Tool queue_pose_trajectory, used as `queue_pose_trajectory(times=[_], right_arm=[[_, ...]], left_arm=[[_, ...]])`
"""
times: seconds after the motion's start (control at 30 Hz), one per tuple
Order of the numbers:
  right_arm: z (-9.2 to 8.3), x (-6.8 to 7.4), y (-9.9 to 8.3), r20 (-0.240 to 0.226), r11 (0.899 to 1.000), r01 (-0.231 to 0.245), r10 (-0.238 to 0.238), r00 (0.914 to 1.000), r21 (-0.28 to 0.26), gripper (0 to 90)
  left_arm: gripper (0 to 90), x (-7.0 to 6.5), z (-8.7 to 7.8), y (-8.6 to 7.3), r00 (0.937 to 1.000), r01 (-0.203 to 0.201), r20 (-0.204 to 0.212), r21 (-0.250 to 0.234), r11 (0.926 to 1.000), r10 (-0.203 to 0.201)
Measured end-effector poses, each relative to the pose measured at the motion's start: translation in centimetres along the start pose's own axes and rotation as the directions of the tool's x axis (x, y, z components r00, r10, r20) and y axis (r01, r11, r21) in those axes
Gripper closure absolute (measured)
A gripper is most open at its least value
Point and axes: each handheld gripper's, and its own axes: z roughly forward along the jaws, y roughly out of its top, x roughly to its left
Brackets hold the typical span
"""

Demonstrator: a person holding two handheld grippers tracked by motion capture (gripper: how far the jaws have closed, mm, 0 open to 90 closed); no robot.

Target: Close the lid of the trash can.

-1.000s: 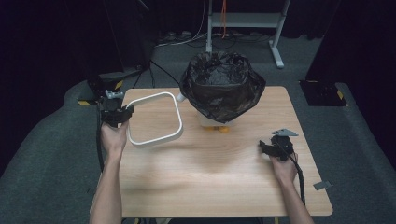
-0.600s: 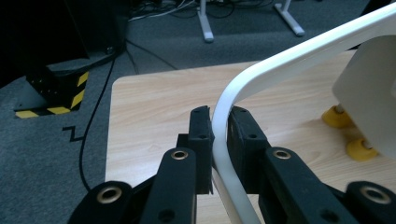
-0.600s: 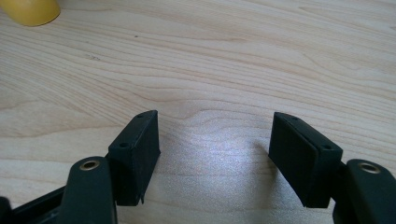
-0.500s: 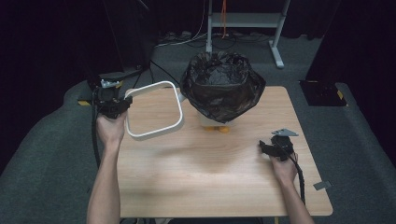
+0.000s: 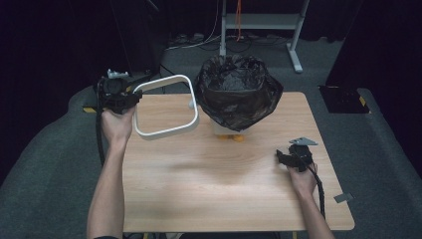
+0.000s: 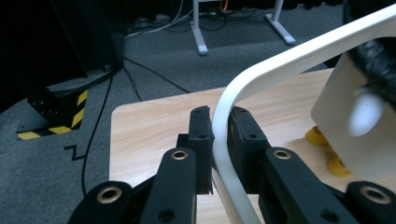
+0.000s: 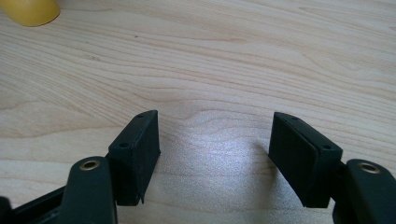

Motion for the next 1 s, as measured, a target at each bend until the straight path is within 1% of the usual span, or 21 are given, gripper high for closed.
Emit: queue_pose_trajectory(times=[0.1, 0.13, 0.17, 0.2, 0.23, 0.33, 0.5, 0.53, 0.6, 0.83, 0.93, 0.97, 1.0], right_arm=[[0.0, 0.0, 0.0, 0.001, 1.000, 0.000, 0.000, 1.0000, -0.002, 33.2], [0.0, 0.0, 0.0, 0.000, 1.000, 0.000, 0.000, 1.0000, -0.001, 33.2], [0.0, 0.0, 0.0, 0.000, 1.000, 0.000, 0.000, 1.0000, -0.001, 33.2], [0.0, 0.0, 0.0, 0.000, 1.000, 0.000, 0.000, 1.0000, 0.000, 33.2], [0.0, 0.0, 0.0, 0.000, 1.000, 0.000, 0.000, 1.0000, 0.000, 33.2], [0.0, 0.0, 0.0, 0.000, 1.000, 0.000, 0.000, 1.0000, -0.002, 33.2], [0.0, 0.1, 0.0, 0.002, 1.000, 0.000, 0.000, 1.0000, -0.001, 33.9], [0.0, 0.1, 0.0, 0.001, 1.000, 0.006, -0.006, 1.0000, -0.002, 34.1], [0.0, 0.2, 0.0, 0.001, 1.000, 0.011, -0.011, 0.9999, -0.005, 34.1], [0.0, 0.1, 0.0, -0.003, 1.000, 0.005, -0.005, 1.0000, -0.003, 34.1], [0.0, 0.1, 0.0, -0.003, 1.000, 0.007, -0.007, 1.0000, -0.002, 34.1], [0.0, 0.2, 0.0, -0.002, 1.000, 0.008, -0.008, 1.0000, -0.002, 34.1], [0.0, 0.2, 0.0, -0.002, 1.000, 0.008, -0.008, 1.0000, -0.002, 34.1]], left_arm=[[79.8, -0.2, -0.1, 0.7, 1.0000, 0.001, 0.009, 0.000, 1.0000, -0.001], [79.8, -0.4, -0.1, 1.2, 0.9999, 0.000, 0.015, -0.005, 1.0000, 0.000], [79.8, -0.4, -0.1, 1.2, 0.9999, 0.000, 0.015, -0.005, 1.0000, 0.000], [79.8, -0.7, -0.1, 1.6, 0.9994, 0.005, 0.033, -0.010, 0.9999, -0.005], [79.8, -0.7, -0.1, 1.6, 0.9994, 0.005, 0.033, -0.010, 0.9999, -0.005], [79.8, -1.2, -0.1, 2.2, 0.9985, 0.006, 0.055, -0.017, 0.9998, -0.005], [79.8, -2.3, 0.0, 3.4, 0.9979, -0.027, 0.058, -0.021, 0.9994, 0.028], [79.9, -2.5, 0.1, 3.6, 0.9977, -0.032, 0.059, -0.020, 0.9993, 0.033], [79.9, -2.9, 0.3, 4.0, 0.9971, -0.036, 0.067, -0.021, 0.9991, 0.037], [79.9, -4.4, 1.0, 5.8, 0.9938, -0.040, 0.103, -0.021, 0.9990, 0.042], [79.9, -4.9, 1.2, 6.5, 0.9926, -0.045, 0.112, -0.020, 0.9988, 0.047], [79.9, -5.5, 1.3, 7.0, 0.9924, -0.060, 0.107, -0.020, 0.9980, 0.062], [79.9, -5.5, 1.3, 7.0, 0.9924, -0.060, 0.107, -0.020, 0.9980, 0.062]])
